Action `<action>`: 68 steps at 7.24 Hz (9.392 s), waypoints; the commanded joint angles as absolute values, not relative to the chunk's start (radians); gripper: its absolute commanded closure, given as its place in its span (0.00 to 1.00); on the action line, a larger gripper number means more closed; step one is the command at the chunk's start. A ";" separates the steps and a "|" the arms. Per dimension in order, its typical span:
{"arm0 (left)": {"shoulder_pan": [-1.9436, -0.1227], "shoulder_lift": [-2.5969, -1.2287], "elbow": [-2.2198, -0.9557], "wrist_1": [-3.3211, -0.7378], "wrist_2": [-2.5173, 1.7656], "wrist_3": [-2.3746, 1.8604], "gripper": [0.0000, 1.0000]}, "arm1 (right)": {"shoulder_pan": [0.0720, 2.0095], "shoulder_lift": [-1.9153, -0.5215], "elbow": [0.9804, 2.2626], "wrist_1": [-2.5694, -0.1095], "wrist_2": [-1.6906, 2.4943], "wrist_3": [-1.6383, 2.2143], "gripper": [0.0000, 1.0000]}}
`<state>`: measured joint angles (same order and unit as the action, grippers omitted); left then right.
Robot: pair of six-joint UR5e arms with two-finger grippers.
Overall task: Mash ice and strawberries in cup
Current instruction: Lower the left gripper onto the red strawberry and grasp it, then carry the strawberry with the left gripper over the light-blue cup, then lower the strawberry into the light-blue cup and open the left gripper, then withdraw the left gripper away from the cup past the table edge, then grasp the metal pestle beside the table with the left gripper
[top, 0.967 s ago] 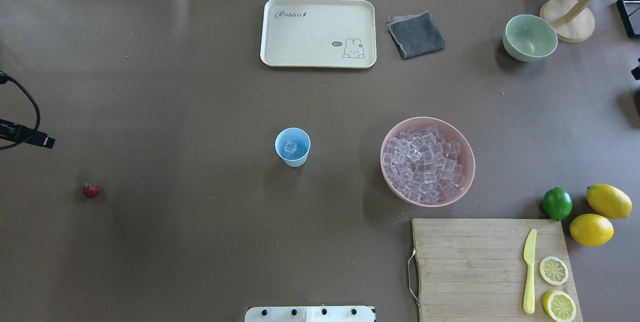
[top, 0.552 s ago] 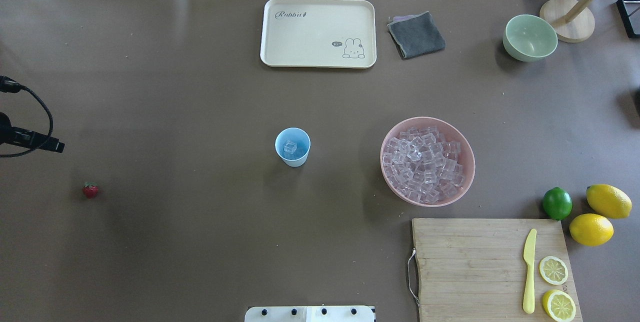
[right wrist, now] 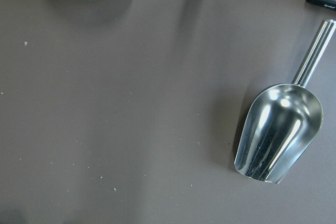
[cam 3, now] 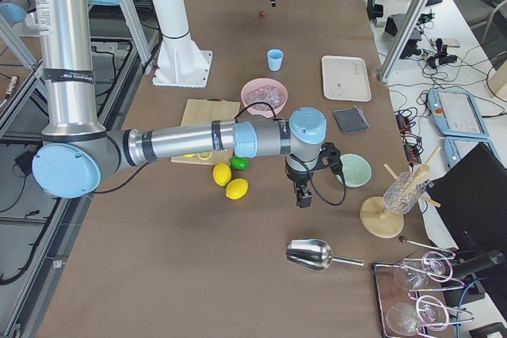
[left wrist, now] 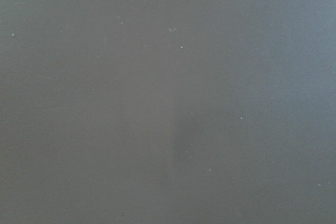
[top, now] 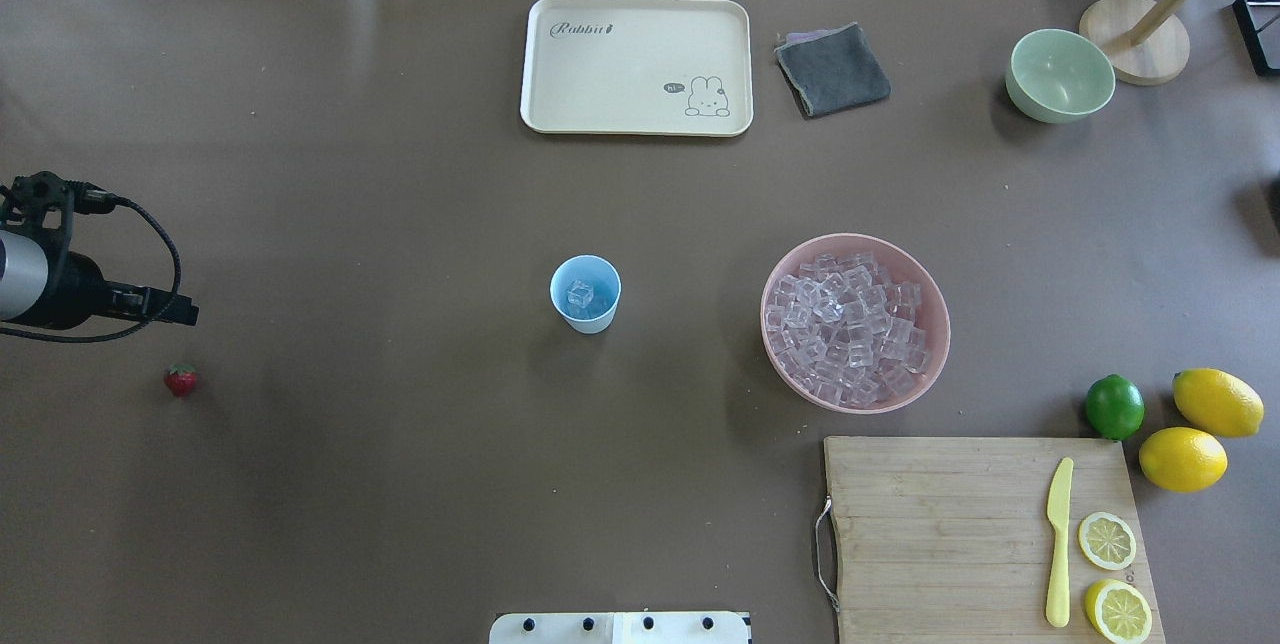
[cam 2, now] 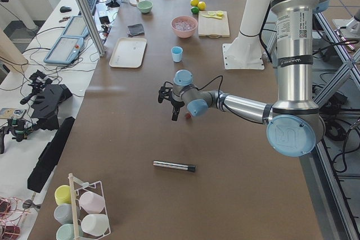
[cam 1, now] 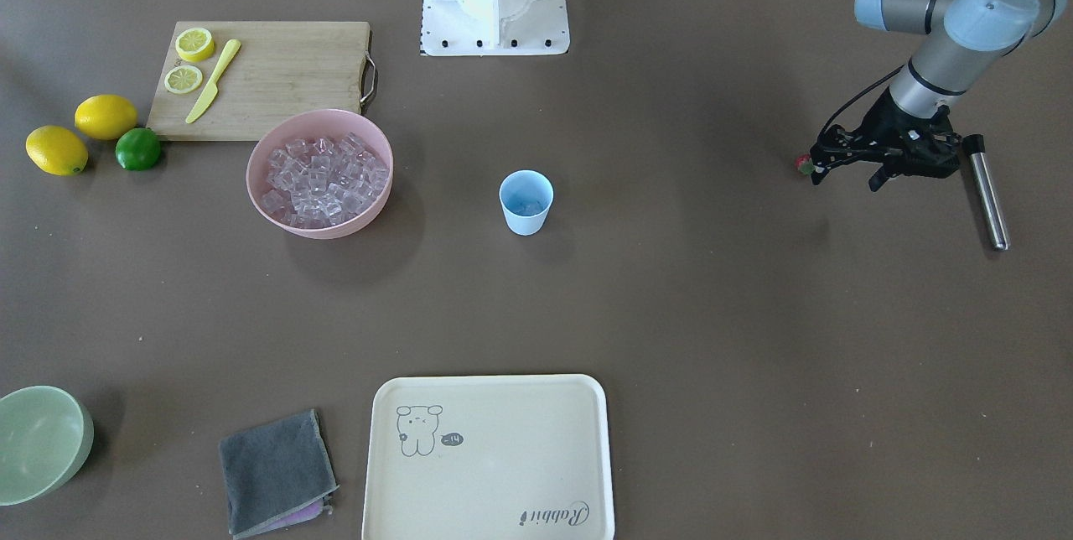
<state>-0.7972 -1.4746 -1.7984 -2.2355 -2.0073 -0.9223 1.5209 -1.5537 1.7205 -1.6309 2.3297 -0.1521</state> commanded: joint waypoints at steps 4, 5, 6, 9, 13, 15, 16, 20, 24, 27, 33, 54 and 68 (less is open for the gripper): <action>-0.660 -1.465 -1.815 -2.204 -1.927 -0.951 0.03 | 1.548 -1.566 1.707 -1.629 2.330 -0.149 0.00; -0.658 -1.463 -1.809 -2.203 -1.927 -0.948 0.12 | 1.549 -1.565 1.706 -1.629 2.330 -0.149 0.00; -0.657 -1.450 -1.807 -2.203 -1.927 -0.946 0.27 | 1.552 -1.566 1.706 -1.629 2.332 -0.149 0.00; -0.657 -1.430 -1.824 -2.203 -1.930 -0.946 0.77 | 1.565 -1.575 1.701 -1.631 2.333 -0.149 0.00; -0.661 -1.484 -1.888 -2.052 -1.982 -0.945 0.83 | 1.583 -1.572 1.684 -1.629 2.333 -0.155 0.00; -0.669 -1.727 -1.947 -1.704 -1.987 -0.945 0.82 | 1.585 -1.575 1.658 -1.629 2.333 -0.161 0.00; -0.669 -1.879 -1.939 -1.546 -1.983 -0.946 0.82 | 1.585 -1.569 1.632 -1.628 2.332 -0.161 0.00; -0.606 -2.193 -1.873 -1.407 -1.982 -1.133 0.82 | 1.585 -1.559 1.634 -1.628 2.332 -0.132 0.00; -0.589 -2.352 -1.682 -1.503 -1.947 -1.153 0.82 | 1.586 -1.565 1.657 -1.629 2.339 -0.132 0.00; -0.557 -2.347 -1.649 -1.578 -1.904 -1.192 0.82 | 1.586 -1.566 1.660 -1.629 2.341 -0.133 0.00; -0.548 -2.353 -1.640 -1.586 -1.890 -1.221 0.31 | 1.595 -1.572 1.657 -1.629 2.342 -0.141 0.00; -1.216 -1.505 -1.321 -2.342 -2.266 -0.430 0.09 | 1.603 -1.565 1.658 -1.628 2.306 -0.133 0.00; -1.169 -1.499 -1.269 -2.467 -2.238 -0.601 0.77 | 1.618 -1.566 1.683 -1.634 2.315 -0.135 0.00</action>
<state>-1.1694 -1.4975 -1.2709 -2.4648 -2.2381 -0.6025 1.6161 -1.5674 1.6825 -1.6331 2.3158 -0.1350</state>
